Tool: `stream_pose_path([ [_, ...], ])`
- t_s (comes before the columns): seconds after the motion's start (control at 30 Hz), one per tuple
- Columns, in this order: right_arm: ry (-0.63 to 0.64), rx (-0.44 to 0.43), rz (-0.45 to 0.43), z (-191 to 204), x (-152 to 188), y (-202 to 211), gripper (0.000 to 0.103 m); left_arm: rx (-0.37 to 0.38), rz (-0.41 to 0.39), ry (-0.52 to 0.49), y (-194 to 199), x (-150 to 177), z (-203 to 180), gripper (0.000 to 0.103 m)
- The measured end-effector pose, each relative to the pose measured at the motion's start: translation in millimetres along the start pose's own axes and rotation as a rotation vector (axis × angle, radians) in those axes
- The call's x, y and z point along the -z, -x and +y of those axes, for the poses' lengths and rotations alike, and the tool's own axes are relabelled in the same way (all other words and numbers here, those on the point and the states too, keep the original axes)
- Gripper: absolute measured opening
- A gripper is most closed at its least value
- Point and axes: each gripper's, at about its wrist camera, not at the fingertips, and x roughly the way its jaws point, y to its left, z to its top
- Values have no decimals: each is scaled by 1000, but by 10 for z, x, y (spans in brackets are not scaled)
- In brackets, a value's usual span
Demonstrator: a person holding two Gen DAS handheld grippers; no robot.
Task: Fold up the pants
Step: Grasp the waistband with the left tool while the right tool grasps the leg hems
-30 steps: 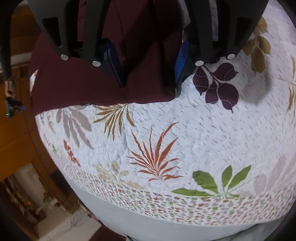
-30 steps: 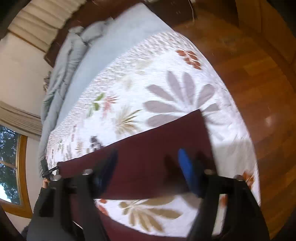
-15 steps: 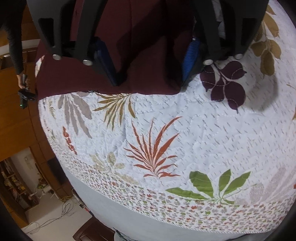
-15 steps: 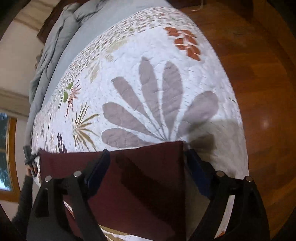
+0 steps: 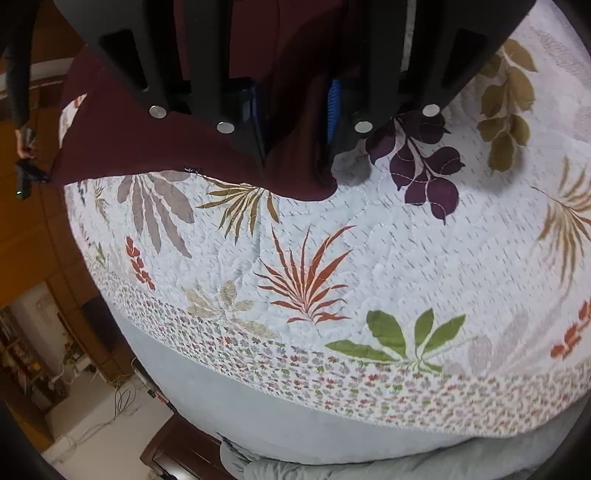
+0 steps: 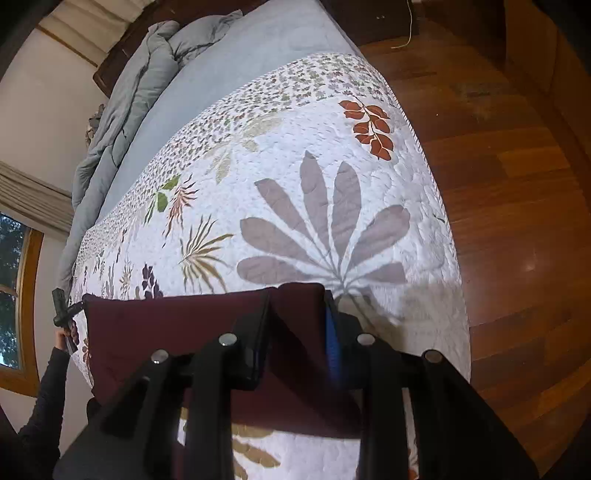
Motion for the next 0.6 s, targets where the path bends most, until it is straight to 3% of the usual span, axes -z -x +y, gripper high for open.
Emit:
stream_pose_path([
  [0.27,26,42,-15,173,8,47,25,-49,-5,-64,77,-21,-167,29],
  [0.6,36,42,-67,300,79,257,25,22,-107,-119,386,101,-291,26],
])
